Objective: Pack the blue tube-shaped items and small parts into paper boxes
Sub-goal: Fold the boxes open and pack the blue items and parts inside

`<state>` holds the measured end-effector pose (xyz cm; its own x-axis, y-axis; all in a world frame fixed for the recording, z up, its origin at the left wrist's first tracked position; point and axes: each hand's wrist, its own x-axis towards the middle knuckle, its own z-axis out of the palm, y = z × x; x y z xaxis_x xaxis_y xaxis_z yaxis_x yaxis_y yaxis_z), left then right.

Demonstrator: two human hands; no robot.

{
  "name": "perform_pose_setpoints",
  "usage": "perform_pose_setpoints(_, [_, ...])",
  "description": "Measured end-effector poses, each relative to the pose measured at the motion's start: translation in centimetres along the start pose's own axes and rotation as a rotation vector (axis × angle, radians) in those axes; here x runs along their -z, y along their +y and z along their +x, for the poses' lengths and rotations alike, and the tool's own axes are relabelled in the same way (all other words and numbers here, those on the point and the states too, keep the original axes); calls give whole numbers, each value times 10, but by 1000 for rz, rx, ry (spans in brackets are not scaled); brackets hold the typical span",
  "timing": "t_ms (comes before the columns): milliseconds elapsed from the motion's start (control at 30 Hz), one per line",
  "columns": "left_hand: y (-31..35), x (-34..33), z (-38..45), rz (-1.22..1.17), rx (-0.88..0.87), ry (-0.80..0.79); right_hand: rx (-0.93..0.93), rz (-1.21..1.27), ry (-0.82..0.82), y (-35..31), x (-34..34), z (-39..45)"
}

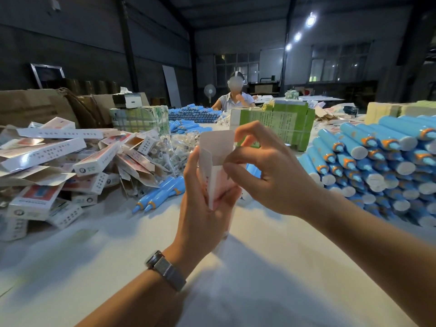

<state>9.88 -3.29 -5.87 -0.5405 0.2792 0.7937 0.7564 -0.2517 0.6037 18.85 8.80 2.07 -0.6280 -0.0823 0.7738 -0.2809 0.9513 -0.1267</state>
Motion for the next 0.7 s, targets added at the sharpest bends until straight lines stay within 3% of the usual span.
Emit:
perform_pose_setpoints(200, [3,1,3,-41,-21,-47,-99,-48,-219,-4,5,3])
perform_pose_setpoints(367, [3,2,2,-29,-51,-45,24,-6,-51,-4,1,0])
perform_pose_setpoints(567, [2,0,1,-50,-27,-35,-2,-60,-67,3,3,0])
perform_pose_setpoints(700, [7,-10,1,-98,7,-40,-2,84,-11,6,2,-3])
